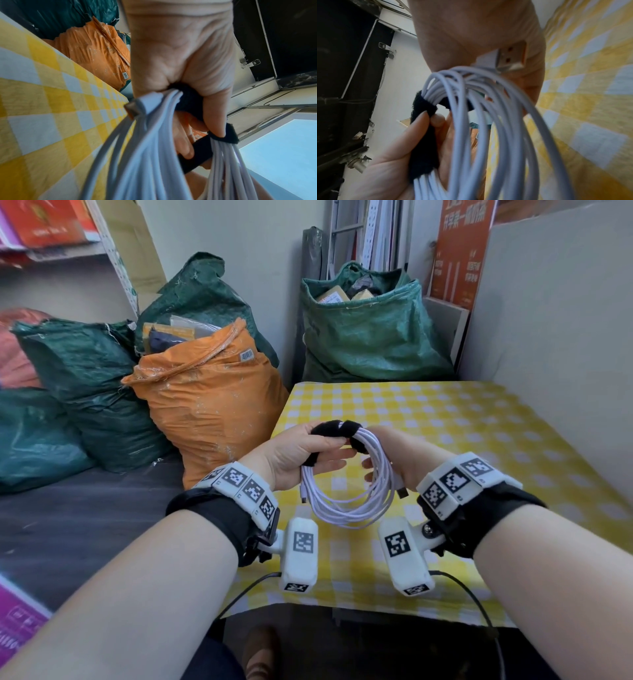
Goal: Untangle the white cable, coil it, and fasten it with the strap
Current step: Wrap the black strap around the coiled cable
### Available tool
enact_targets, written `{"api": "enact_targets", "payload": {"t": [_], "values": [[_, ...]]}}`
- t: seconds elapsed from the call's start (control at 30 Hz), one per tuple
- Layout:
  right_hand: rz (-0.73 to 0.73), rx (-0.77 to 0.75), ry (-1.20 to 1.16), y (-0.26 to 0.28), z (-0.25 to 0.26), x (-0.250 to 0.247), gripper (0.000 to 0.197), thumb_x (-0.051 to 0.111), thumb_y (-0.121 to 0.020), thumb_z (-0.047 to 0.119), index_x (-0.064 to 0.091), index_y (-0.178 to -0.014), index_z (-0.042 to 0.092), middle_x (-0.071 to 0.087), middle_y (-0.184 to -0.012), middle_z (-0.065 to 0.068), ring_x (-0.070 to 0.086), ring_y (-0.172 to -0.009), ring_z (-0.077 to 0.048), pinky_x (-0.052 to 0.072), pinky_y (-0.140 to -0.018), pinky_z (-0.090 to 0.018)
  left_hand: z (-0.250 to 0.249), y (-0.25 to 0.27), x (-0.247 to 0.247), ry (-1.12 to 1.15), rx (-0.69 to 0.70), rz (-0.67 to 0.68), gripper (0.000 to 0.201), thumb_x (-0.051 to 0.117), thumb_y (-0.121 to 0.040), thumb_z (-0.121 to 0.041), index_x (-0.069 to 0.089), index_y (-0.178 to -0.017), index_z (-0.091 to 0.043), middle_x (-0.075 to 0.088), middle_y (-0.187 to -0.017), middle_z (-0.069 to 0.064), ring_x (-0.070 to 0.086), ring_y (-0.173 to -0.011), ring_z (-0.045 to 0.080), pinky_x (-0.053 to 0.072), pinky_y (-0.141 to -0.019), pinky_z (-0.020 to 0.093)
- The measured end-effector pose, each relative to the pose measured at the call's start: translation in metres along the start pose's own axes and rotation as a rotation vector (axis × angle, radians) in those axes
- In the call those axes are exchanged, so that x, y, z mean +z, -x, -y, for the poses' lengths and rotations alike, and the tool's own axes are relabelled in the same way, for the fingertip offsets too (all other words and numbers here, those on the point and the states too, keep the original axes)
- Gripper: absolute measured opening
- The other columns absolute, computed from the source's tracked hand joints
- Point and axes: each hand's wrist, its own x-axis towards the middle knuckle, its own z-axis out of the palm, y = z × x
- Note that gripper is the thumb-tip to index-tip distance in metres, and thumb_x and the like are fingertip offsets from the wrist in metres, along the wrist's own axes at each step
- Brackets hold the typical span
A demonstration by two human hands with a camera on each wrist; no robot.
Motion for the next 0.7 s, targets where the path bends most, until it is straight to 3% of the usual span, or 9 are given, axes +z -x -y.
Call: {"api": "enact_targets", "payload": {"t": [0.1,0.17,0.23,0.3,0.37,0.43,0.5,0.7], "values": [[-0.148,-0.091,-0.014,-0.003,-0.005,-0.001,0.012,0.056,-0.090,0.022,0.050,-0.091,0.012,0.050,-0.070,-0.004,0.044,-0.054,-0.014,0.039,-0.044,-0.021,0.001,0.001,0.001,-0.009,-0.036,0.000,0.018,0.052,-0.093,-0.004,0.066,-0.102,-0.012,0.074,-0.094,0.007,0.072,-0.086,0.016,0.057,-0.080,0.025],[-0.197,-0.238,-0.091,-0.005,-0.007,-0.001,0.009,0.058,-0.089,0.015,0.051,-0.083,0.013,0.050,-0.065,-0.003,0.043,-0.050,-0.013,0.037,-0.038,-0.016,0.001,0.001,0.002,-0.010,-0.039,-0.012,0.018,0.052,-0.093,-0.004,0.065,-0.100,-0.013,0.074,-0.091,0.007,0.072,-0.083,0.016,0.057,-0.079,0.025],[-0.248,-0.382,-0.089,-0.003,-0.005,0.000,0.012,0.056,-0.091,0.017,0.055,-0.080,0.014,0.053,-0.067,-0.001,0.047,-0.054,-0.013,0.041,-0.047,-0.021,0.001,0.000,0.002,-0.002,-0.044,-0.037,0.016,0.052,-0.094,-0.004,0.063,-0.102,-0.013,0.074,-0.090,0.009,0.072,-0.082,0.017,0.058,-0.077,0.025],[-0.233,-0.498,-0.114,0.004,-0.001,0.001,0.009,0.054,-0.092,0.015,0.056,-0.083,0.015,0.056,-0.074,-0.001,0.052,-0.062,-0.014,0.044,-0.056,-0.025,-0.001,-0.001,-0.001,0.016,-0.052,-0.067,0.016,0.051,-0.095,-0.005,0.061,-0.105,-0.011,0.074,-0.089,0.010,0.072,-0.082,0.017,0.058,-0.073,0.024],[-0.165,-0.585,-0.040,0.014,0.001,0.001,0.009,0.056,-0.089,0.005,0.056,-0.085,0.013,0.056,-0.080,-0.003,0.053,-0.057,-0.009,0.043,-0.049,-0.019,-0.003,-0.001,-0.003,0.027,-0.060,-0.083,0.016,0.050,-0.095,-0.006,0.060,-0.108,-0.010,0.074,-0.087,0.011,0.073,-0.081,0.018,0.058,-0.070,0.024],[-0.097,-0.606,0.113,0.025,0.002,0.000,0.016,0.053,-0.086,-0.008,0.056,-0.089,0.007,0.057,-0.085,-0.009,0.049,-0.039,0.001,0.037,-0.035,-0.012,-0.005,0.000,-0.004,0.028,-0.065,-0.091,0.017,0.050,-0.095,-0.006,0.061,-0.108,-0.009,0.074,-0.087,0.011,0.073,-0.081,0.018,0.058,-0.071,0.024],[-0.090,-0.606,0.260,0.028,0.001,0.000,0.025,0.049,-0.083,-0.014,0.059,-0.091,0.008,0.061,-0.086,-0.018,0.042,-0.027,0.000,0.030,-0.030,-0.010,-0.007,0.002,-0.005,0.036,-0.073,-0.095,0.016,0.050,-0.095,-0.007,0.061,-0.106,-0.009,0.073,-0.089,0.013,0.072,-0.081,0.018,0.058,-0.072,0.024],[-0.109,-0.664,0.327,0.033,0.003,0.003,0.036,0.045,-0.081,-0.019,0.058,-0.094,0.011,0.063,-0.091,-0.015,0.046,-0.031,0.005,0.027,-0.030,-0.007,-0.011,0.008,-0.006,0.090,-0.083,-0.112,0.013,0.049,-0.096,-0.008,0.061,-0.101,-0.005,0.073,-0.081,0.014,0.072,-0.074,0.019,0.058,-0.073,0.028]]}}
